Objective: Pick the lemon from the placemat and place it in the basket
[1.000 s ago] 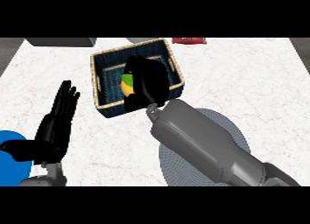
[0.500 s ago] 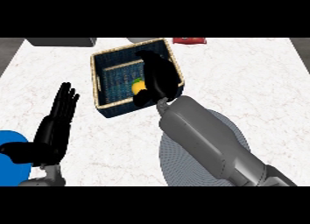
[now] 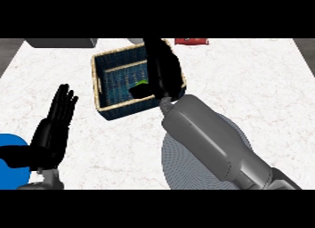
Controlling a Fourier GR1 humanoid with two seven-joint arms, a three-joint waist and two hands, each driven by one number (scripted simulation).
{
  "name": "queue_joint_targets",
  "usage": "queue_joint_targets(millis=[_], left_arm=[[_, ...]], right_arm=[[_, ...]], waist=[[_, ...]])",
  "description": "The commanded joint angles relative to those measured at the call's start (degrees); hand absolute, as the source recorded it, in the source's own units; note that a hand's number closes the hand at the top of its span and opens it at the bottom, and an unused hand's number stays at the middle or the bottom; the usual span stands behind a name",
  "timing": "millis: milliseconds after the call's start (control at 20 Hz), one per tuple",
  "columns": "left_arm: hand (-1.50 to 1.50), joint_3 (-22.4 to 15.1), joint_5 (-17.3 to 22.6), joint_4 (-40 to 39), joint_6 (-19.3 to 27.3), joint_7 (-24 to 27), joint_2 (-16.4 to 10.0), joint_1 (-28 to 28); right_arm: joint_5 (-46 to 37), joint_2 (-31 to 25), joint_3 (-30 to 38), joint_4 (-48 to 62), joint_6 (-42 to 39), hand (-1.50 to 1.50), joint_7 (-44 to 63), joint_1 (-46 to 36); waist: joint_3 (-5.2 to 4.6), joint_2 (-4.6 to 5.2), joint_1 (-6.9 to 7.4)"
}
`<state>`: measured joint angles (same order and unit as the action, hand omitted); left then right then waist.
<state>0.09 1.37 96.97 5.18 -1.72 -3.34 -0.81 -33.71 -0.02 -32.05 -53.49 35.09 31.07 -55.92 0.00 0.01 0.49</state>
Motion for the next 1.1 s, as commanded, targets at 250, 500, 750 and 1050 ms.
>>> queue_joint_targets(millis=[250, 500, 750, 1050], left_arm=[[0.0, -3.85, -3.11, -0.58, 3.78, 0.26, 3.22, -0.06], [0.0, 1.13, 0.22, 0.29, 0.56, -1.09, -0.37, -0.99], [0.0, 1.86, 1.48, -0.08, -0.98, 1.01, -0.79, 1.61], [0.0, -3.14, -3.45, 0.52, 3.7, 2.4, 3.19, 2.36]], right_arm=[[-11.45, -0.93, 2.71, -11.05, 1.46, -1.5, 9.59, 3.72], [-6.58, -7.78, 10.65, -20.99, 0.05, -1.5, 10.02, 7.78], [2.35, -16.96, 16.66, -35.06, -8.33, -1.5, 5.68, 13.32], [12.22, -19.62, 22.1, -43.37, -12.6, -1.5, -2.88, 22.97]], waist=[[-0.01, -0.25, -0.86], [0.02, -0.28, -1.15], [0.02, -0.29, -1.2], [0.05, -0.11, -0.92]])
